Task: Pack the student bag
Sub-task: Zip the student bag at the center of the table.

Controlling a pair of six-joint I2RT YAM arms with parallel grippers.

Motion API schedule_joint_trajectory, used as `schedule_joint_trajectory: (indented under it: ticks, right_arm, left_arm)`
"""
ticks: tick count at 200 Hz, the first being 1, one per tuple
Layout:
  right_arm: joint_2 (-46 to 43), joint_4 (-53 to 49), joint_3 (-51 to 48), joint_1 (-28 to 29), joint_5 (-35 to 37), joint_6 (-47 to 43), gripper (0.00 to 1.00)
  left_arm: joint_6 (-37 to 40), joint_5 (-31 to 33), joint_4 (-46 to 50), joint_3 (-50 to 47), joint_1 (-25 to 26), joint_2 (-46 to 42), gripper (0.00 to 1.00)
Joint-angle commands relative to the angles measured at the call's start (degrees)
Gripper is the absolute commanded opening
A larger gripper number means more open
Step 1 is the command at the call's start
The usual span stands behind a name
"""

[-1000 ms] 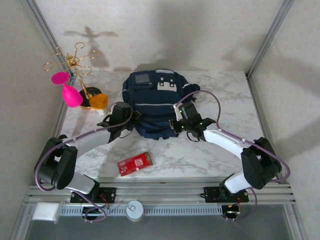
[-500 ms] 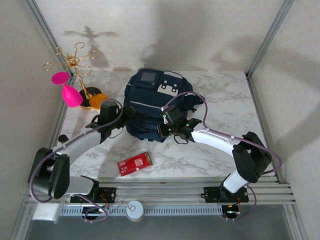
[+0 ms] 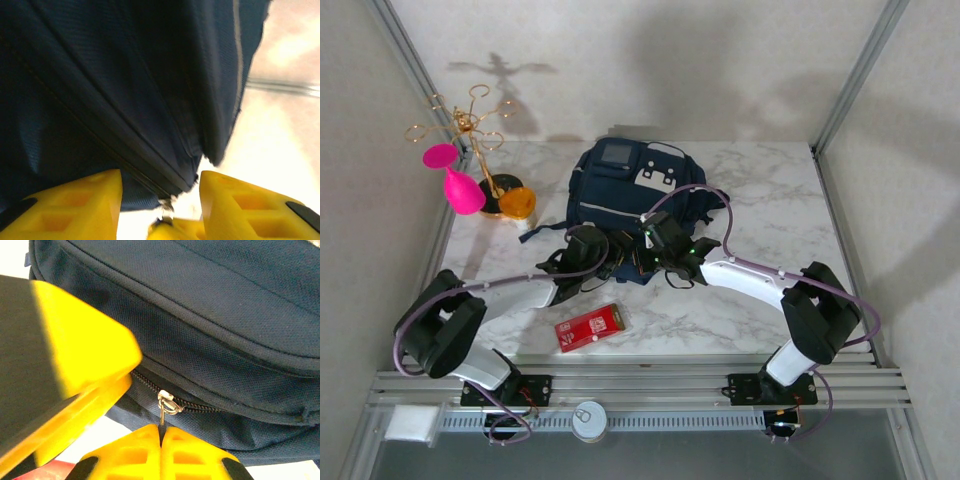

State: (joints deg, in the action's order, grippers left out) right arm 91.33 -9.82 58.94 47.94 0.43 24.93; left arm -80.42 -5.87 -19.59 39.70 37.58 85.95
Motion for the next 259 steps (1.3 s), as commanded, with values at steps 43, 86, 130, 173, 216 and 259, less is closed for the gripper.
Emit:
schedule_joint_trajectory:
  ticks: [43, 86, 130, 173, 216, 259]
  right_arm:
    - [-0.2, 1.2, 0.2, 0.9, 0.3, 0.2, 0.00]
    - [-4.0, -5.0, -2.6, 0.3, 10.8, 4.1, 0.00]
    - [-8.6, -8.9, -6.6, -4.4, 14.9, 5.3, 0.00]
    - [-8.3, -3.4, -7.6, -13.9, 14.2, 4.5, 0.00]
    - [-1.3, 3.1, -2.7, -20.6, 14.3, 3.1, 0.00]
    - [0.0, 2.7, -1.0, -21.4, 14.5, 2.0, 0.00]
  left_arm:
    - [-0.5, 9.2, 0.6, 5.5, -0.6, 4.0, 0.10]
    - [4.1, 9.5, 8.2, 5.8, -3.1, -1.1, 0.00]
    - [8.4, 6.2, 12.0, 1.8, -7.5, -9.6, 0.00]
    - [12.7, 3.7, 15.9, -0.6, -11.4, -13.9, 0.00]
    - [15.5, 2.7, 18.2, -0.8, -13.0, -14.1, 0.00]
    - [16.9, 2.7, 19.1, -0.7, -13.9, -14.0, 0.00]
